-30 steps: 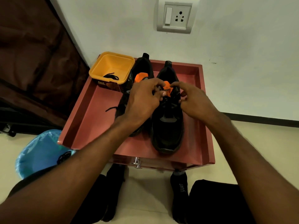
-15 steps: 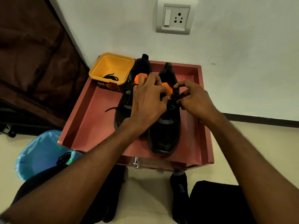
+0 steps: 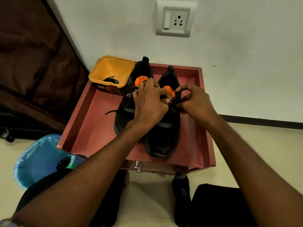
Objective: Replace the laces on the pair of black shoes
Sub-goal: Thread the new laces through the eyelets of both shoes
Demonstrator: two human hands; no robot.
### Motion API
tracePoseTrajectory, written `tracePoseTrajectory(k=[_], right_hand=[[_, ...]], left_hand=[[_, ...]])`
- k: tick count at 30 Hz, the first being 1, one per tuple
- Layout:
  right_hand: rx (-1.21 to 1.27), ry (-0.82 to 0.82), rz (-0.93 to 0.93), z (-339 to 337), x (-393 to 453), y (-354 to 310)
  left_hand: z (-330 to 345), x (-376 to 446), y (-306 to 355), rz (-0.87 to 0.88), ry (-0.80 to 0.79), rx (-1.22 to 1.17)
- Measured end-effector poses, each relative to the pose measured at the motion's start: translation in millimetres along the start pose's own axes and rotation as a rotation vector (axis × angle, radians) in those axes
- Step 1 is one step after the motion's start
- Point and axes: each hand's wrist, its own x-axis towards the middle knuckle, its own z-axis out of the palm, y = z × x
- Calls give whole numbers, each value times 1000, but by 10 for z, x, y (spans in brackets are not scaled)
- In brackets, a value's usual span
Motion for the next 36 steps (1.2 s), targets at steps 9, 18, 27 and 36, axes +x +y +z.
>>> tracePoseTrajectory(k=[9, 18, 27, 36], right_hand=[[-70, 9, -32, 44, 10, 21], [-32, 15, -21, 26, -6, -5], [-47, 29, -23, 32, -39, -37], [-123, 71, -40, 23, -76, -76]], left_hand=[[24, -61, 174, -7, 31, 190], [63, -74, 109, 17, 65, 165], [53, 8, 65, -16, -150, -10], [40, -21, 1, 76, -46, 34]])
